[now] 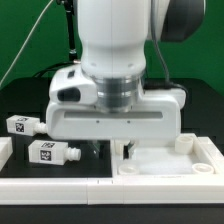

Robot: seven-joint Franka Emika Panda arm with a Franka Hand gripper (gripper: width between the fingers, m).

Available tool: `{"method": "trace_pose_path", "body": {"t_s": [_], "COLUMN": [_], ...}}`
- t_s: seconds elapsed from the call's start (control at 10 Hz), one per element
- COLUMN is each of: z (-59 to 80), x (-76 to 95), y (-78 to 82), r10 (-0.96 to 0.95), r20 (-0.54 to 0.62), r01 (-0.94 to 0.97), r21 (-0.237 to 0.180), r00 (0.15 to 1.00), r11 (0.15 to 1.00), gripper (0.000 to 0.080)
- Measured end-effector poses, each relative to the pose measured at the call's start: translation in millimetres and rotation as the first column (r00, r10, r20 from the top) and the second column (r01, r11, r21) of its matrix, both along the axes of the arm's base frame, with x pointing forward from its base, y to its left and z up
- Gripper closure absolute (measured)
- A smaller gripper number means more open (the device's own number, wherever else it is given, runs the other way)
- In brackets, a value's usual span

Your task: Assemble one leg

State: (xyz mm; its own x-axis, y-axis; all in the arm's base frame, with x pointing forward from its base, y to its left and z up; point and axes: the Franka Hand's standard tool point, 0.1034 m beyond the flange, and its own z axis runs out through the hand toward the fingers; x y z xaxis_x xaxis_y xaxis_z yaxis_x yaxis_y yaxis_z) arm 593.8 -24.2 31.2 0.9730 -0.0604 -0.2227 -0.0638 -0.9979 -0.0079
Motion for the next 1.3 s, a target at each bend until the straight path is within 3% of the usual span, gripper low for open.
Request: {"method": "trace_pose_path", "body": {"t_s": [0.1,0.2,0.3,0.4,0.9,1.0,1.2,1.3], "z": [15.6,30.3,46.9,52.3,48.5,44.9,50.5,51.4], "x": [-4.5,-12.4,-23.3,-30.6,-34.0,-45.7,-62.0,-71.3], "y": [-7.1,-14.0,-17.5,-16.5,-18.6,-26.2,-45.7,-47.4], "r10": [0.028,0.039,0.031,0.023,0.065,0.068,0.172,0.218], "r20": [-0.003,-0.013,-0.026,-0.039,-0.040,-0.051,-0.061,-0.063], "r01": [-0.028,-0.039,-0.030,-0.022,-0.063,-0.067,-0.169,-0.213], "r21": [0.010,0.017,0.020,0.021,0.032,0.032,0.051,0.068], "r00": [1.000,0.999,0.999,0.999,0.997,0.996,0.983,0.974], "r11": [1.000,0.999,0.999,1.000,0.997,0.997,0.984,0.975], "gripper": [0.0349,0.0349,0.0194,0.0163,0.0151,0.0151,0.0151,0.0151]}}
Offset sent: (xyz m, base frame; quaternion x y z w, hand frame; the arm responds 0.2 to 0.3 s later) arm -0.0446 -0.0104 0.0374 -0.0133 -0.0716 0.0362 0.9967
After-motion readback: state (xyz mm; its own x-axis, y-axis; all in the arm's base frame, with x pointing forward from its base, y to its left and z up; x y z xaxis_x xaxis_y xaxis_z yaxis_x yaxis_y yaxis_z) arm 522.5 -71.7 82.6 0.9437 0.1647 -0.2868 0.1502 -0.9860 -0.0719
